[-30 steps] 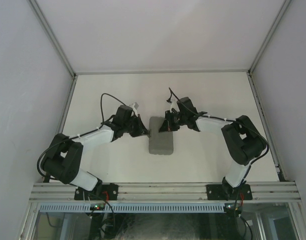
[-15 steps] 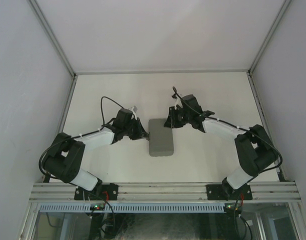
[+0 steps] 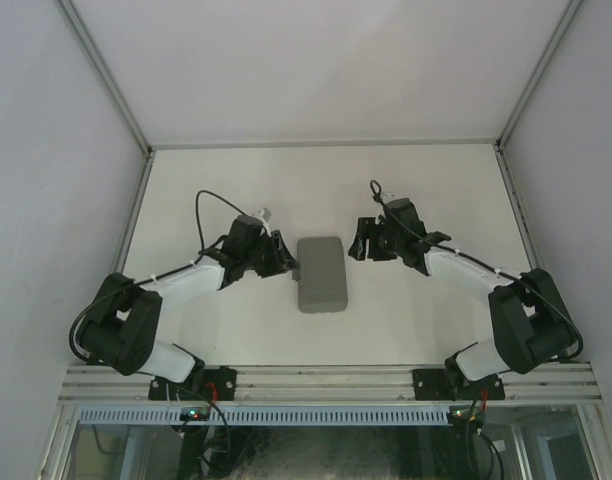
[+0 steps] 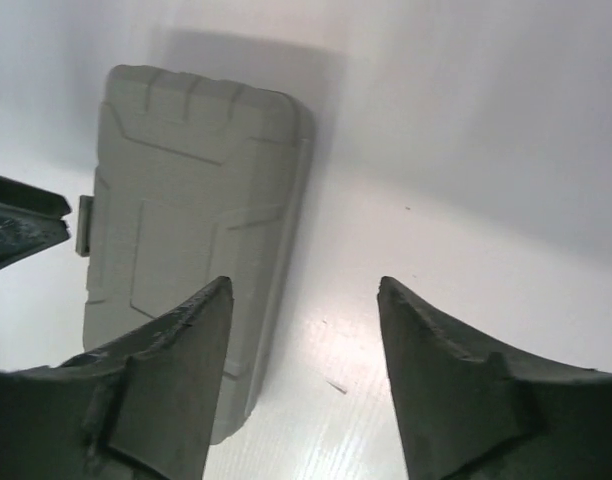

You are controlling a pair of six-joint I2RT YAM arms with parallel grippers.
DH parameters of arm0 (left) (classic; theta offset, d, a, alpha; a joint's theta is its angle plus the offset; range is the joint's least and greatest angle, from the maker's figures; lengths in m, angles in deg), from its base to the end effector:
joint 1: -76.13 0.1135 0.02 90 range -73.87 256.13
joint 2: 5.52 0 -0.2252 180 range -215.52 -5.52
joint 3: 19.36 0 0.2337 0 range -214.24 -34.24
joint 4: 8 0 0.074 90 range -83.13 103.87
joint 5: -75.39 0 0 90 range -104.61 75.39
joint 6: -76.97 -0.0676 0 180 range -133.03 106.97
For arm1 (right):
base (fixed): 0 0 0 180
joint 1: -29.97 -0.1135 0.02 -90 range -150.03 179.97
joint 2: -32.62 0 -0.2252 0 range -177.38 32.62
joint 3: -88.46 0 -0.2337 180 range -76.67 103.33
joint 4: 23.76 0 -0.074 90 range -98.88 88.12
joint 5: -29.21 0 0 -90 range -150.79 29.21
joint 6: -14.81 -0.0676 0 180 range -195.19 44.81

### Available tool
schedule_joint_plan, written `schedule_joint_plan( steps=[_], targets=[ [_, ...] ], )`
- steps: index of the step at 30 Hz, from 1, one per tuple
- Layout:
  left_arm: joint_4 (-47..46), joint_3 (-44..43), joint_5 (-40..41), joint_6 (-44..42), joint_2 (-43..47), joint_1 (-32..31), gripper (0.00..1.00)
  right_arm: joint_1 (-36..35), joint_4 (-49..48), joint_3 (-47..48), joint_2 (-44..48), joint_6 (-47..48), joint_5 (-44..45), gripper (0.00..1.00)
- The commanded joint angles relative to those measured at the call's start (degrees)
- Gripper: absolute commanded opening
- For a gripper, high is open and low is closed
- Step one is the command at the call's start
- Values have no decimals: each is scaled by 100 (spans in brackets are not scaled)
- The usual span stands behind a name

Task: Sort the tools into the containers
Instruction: Close the storage box at the center of the board.

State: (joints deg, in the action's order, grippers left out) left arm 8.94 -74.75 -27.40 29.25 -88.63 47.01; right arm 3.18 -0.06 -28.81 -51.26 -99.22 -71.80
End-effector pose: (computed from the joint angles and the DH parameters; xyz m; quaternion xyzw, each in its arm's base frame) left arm 0.2543 -0.1588 0.1300 -0.0624 0.9159 -0.3070 0.2511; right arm 0.2740 0.1528 0.1541 -0.0590 0.9180 0.2440 0.3071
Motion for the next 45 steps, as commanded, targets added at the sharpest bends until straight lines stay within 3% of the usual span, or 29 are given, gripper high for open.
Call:
schedule_joint_plan(
  steps=[1, 6, 7, 10, 22, 29, 45],
  targets=[
    [-39, -183, 124, -112, 318, 12, 50, 187, -258, -127, 282, -177, 37, 65],
    [-40, -193, 229, -89, 467, 3, 63, 206, -505, -195, 286, -285, -253, 81],
    [-32, -193, 242, -74, 492, 3, 75, 200, -590, -206, 272, -329, -414, 85],
    [-31, -202, 268, -22, 487, -5, 84, 166, -839, -222, 213, -433, -725, 94],
    [-31, -227, 321, 184, 329, -135, 96, -103, -1148, -155, -427, -689, -1204, 95],
    [76, -355, 401, 267, 88, -271, 95, -194, -1081, -22, -810, -777, -1228, 88],
    [61, -408, 475, 292, -181, -499, 73, -204, -900, 118, -1171, -884, -1184, 73]
  ],
)
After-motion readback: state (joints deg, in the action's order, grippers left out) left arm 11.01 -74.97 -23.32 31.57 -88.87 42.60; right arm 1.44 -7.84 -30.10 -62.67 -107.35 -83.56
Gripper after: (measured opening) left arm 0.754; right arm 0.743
